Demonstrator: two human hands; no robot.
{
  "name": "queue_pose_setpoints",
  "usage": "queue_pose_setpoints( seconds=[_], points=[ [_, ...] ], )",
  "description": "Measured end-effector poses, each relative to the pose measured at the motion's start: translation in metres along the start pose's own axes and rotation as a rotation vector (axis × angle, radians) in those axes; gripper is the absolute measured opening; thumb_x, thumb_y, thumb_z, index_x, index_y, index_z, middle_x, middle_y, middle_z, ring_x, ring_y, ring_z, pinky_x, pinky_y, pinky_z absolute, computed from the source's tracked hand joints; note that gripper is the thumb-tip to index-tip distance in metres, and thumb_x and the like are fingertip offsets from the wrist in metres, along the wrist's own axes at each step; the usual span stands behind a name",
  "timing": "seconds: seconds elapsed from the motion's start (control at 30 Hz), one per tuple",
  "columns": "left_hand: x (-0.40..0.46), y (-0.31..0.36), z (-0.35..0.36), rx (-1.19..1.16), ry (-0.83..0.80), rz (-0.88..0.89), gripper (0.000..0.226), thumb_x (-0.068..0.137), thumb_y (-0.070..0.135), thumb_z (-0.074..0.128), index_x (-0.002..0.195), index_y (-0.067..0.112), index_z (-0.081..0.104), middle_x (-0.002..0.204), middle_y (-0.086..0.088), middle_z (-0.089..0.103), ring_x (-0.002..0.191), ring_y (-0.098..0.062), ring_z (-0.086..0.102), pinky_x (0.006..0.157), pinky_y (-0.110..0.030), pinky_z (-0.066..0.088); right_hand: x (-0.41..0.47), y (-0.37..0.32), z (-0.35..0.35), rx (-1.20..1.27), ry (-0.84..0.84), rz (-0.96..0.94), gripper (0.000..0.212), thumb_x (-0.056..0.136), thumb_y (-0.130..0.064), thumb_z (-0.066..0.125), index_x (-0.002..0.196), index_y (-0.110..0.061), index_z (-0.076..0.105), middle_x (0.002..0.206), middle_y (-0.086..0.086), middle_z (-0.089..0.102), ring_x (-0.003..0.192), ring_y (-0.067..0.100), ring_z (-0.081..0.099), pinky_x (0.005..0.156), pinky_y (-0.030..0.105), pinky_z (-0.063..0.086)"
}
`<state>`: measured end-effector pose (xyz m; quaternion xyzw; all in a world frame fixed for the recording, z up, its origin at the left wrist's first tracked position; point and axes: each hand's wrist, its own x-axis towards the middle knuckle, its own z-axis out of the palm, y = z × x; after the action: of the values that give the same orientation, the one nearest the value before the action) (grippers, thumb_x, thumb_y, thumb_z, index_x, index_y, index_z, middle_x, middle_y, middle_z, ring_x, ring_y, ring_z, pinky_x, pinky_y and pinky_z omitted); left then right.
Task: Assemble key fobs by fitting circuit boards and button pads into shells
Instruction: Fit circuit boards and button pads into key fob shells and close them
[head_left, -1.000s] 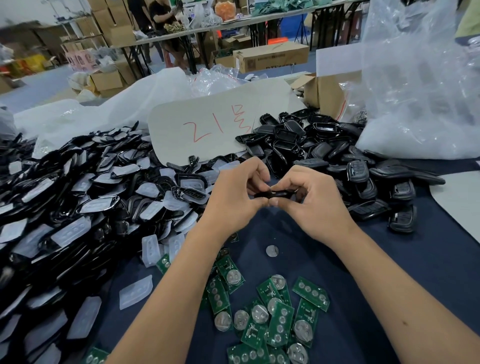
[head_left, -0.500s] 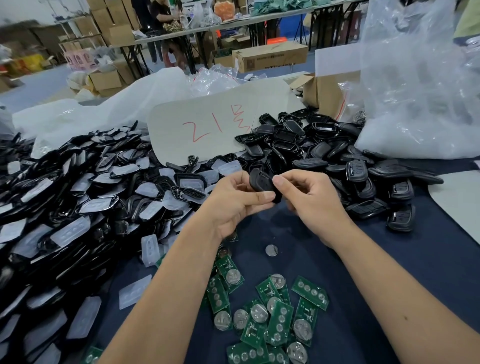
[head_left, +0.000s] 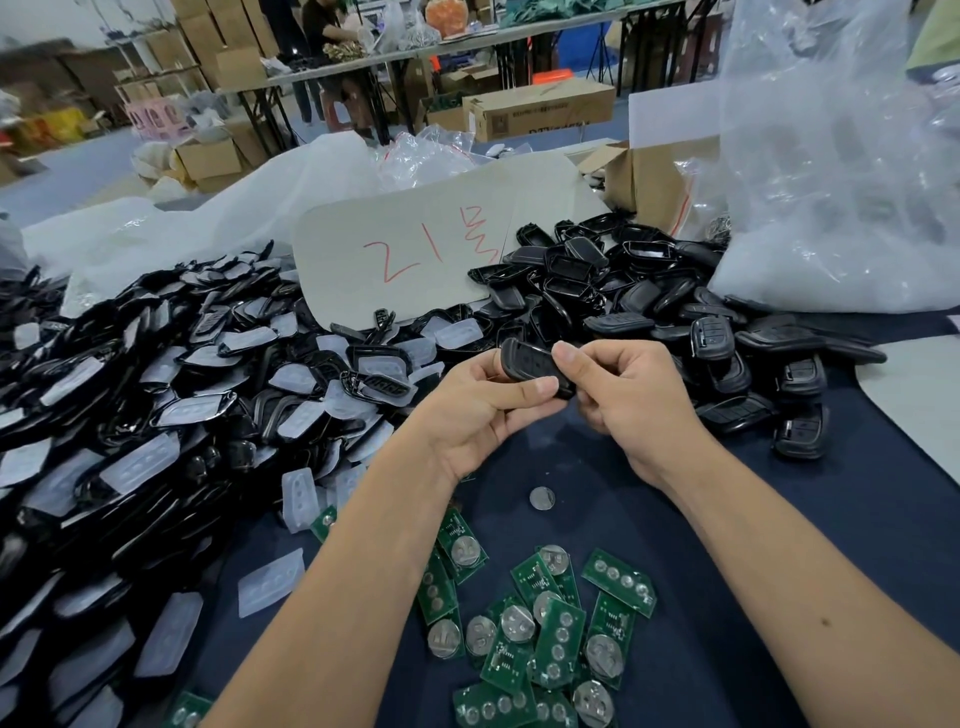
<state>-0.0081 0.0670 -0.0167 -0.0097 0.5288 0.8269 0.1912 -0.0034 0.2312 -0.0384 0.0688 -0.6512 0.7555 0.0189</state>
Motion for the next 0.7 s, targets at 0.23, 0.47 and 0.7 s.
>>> queue_pose_setpoints(
  seconds=[0.23, 0.47, 0.7],
  points=[
    [-0.0004, -0.0003, 0.0040, -0.009, 0.026, 0.027, 0.040, 0.066, -0.004, 0.075, 0.105, -0.004, 0.064, 0.095, -0.015, 0.075, 0.086, -0.025, 0.077, 0.073, -0.027, 0.063, -0.0014, -0.0034, 0.0040, 0.035, 0.057, 0.005, 0.046, 0.100, -0.024, 0.069, 0.055, -0.018, 0.059, 0.049, -0.001, 0.038, 0.041, 0.010, 0.026, 0.040, 0.017, 0.023],
    [0.0039, -0.0051, 0.0078, 0.200, 0.172, 0.185, 0.019, 0.085, 0.013, 0.081, 0.089, 0.005, 0.064, 0.087, -0.014, 0.073, 0.081, -0.027, 0.076, 0.074, -0.032, 0.062, 0.0017, -0.0038, 0.0055, 0.146, 0.316, 0.030, 0.034, 0.102, -0.027, 0.067, 0.072, -0.011, 0.063, 0.054, -0.001, 0.054, 0.043, 0.010, 0.045, 0.039, 0.020, 0.033],
    [0.0032, -0.0021, 0.0046, 0.206, 0.250, 0.159, 0.016, 0.092, 0.019, 0.078, 0.089, 0.009, 0.066, 0.085, -0.008, 0.074, 0.080, -0.028, 0.076, 0.071, -0.032, 0.062, 0.0014, -0.0085, 0.0034, 0.417, 0.410, 0.085, 0.014, 0.107, -0.019, 0.059, 0.105, -0.007, 0.066, 0.096, 0.015, 0.076, 0.075, 0.021, 0.076, 0.052, 0.022, 0.054]
  ],
)
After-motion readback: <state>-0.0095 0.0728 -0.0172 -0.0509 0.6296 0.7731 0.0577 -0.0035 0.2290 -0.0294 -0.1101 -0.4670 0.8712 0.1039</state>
